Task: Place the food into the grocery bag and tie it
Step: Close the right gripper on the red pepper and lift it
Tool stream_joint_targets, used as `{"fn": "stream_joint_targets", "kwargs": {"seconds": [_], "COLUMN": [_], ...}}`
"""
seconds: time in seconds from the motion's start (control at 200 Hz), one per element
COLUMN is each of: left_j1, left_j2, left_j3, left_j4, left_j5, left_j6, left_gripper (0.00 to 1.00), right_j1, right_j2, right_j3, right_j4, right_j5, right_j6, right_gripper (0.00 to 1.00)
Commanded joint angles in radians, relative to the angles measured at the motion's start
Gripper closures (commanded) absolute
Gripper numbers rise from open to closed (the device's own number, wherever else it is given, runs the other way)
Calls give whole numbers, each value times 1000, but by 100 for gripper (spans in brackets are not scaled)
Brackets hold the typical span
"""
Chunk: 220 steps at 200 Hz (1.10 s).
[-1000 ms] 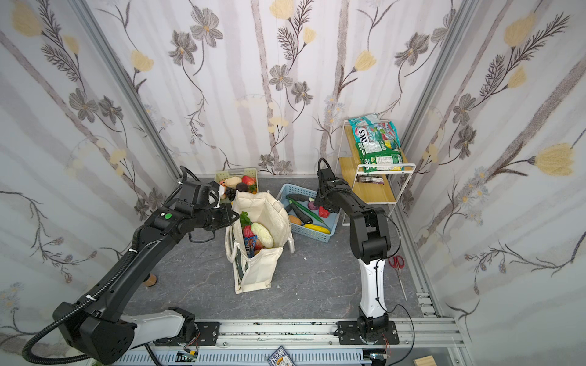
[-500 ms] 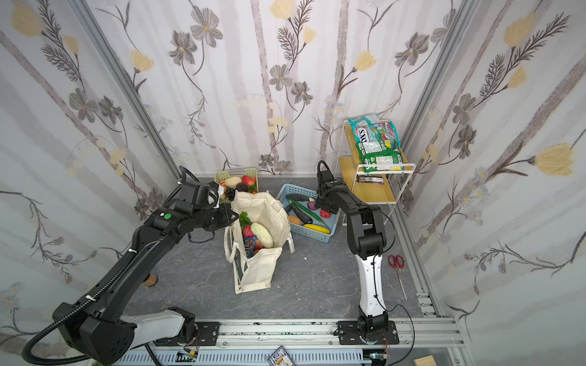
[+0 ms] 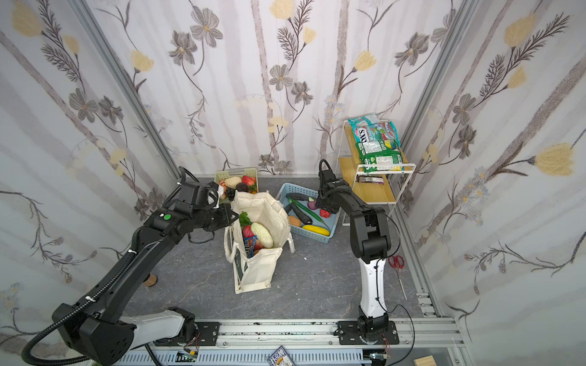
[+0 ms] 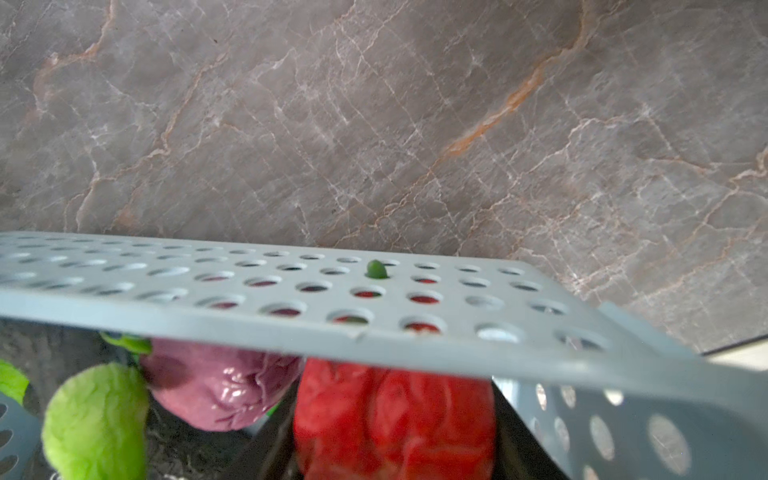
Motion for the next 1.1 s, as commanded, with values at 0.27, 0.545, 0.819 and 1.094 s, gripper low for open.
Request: {"fn": "stream_joint_targets", "kwargs": {"seconds": [0.27,0.545,0.819,1.094], "left_j1": [1,1,0,1], "left_j2": [6,5,-5,-2], "left_j3": [-2,0,-9,-12], "left_j4": [69,71,68,78], "left_j5": [17,19,14,18], "left_j6": [-2,-1,-3,-4], "left_gripper": [100,100,100,100], "right_j1": [6,-4,-7,-2], "right_j2": [-121,-56,-58,-127], "right_j3": [-121,-89,-116,-218], "right_j4": [88,78,38,71], "right_j5": [-104,-238,-293,-338], "right_j6": [-40,-54,-58,-52], "right_gripper": [47,48,49,49]}}
